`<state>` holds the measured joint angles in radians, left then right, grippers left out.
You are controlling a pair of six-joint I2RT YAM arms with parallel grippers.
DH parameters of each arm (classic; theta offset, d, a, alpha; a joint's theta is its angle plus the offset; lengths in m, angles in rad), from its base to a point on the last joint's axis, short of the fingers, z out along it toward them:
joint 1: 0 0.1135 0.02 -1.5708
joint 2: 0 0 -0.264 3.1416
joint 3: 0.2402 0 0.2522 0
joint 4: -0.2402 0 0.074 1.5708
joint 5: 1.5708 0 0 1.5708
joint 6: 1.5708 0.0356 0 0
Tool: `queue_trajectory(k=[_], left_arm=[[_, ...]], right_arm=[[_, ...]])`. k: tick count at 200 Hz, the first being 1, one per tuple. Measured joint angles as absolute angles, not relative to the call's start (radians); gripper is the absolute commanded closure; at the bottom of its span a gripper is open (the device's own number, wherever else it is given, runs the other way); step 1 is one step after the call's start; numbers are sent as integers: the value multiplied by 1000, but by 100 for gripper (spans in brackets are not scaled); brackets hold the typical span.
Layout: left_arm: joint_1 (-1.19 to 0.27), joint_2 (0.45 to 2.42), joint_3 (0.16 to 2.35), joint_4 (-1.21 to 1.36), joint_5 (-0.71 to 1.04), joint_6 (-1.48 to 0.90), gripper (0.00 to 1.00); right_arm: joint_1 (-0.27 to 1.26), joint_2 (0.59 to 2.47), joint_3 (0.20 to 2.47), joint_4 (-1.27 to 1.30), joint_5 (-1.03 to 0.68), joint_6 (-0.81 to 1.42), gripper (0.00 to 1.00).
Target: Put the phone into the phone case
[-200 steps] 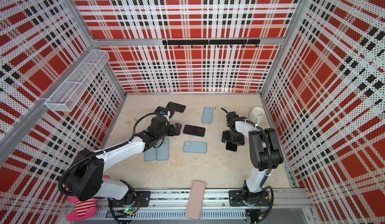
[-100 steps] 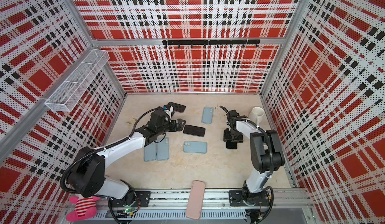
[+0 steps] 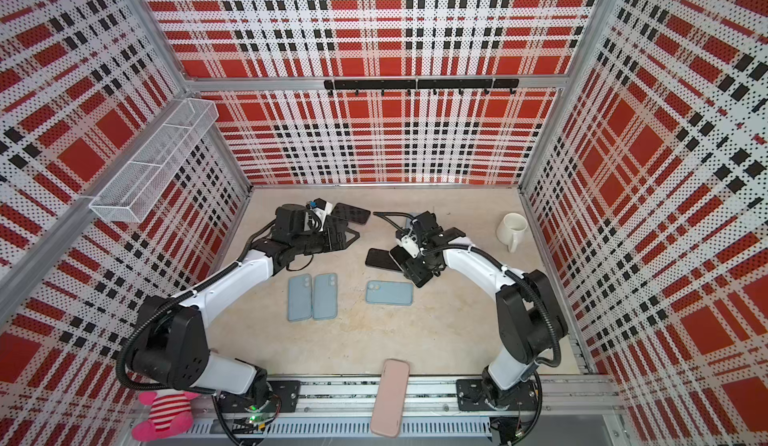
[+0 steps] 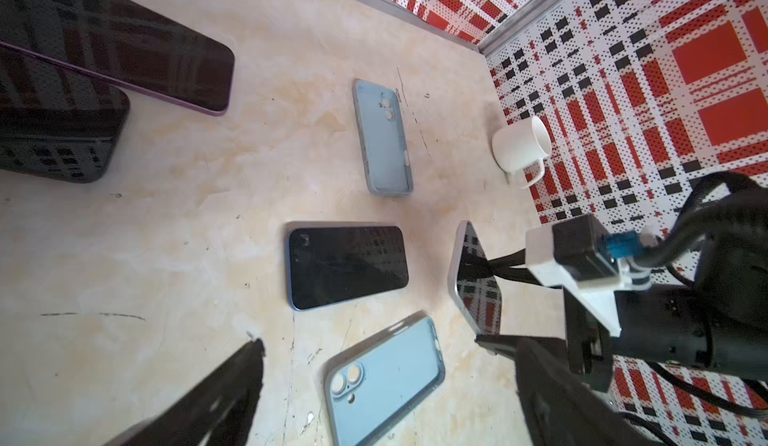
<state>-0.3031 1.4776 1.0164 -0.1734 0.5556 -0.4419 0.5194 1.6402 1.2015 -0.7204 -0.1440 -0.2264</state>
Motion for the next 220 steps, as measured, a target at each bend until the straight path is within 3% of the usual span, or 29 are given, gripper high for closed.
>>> queue_trajectory(k=[63,125,145,195,211,220], left_arm=[[-316,1522,945,-94,748,-505,14],[-356,1577,900,15,815,-580,31],[-369,1592,900,41,825,-594,41],[-389,1617,891,89,831,-632,77],[-390,1617,885,104,829,-641,87],[-389,1617,883,109,827,-657,90]], right_arm=[[580,1648,1227,-693,-286,-503,66],[614,1692,1297,-682,-320,-599,66],[622,1707,1299,-682,-321,-610,67],[628,1720,1300,-660,-320,-613,65],[628,1720,1301,-655,-318,-613,56],[628,1720,1301,-652,-312,-614,45]])
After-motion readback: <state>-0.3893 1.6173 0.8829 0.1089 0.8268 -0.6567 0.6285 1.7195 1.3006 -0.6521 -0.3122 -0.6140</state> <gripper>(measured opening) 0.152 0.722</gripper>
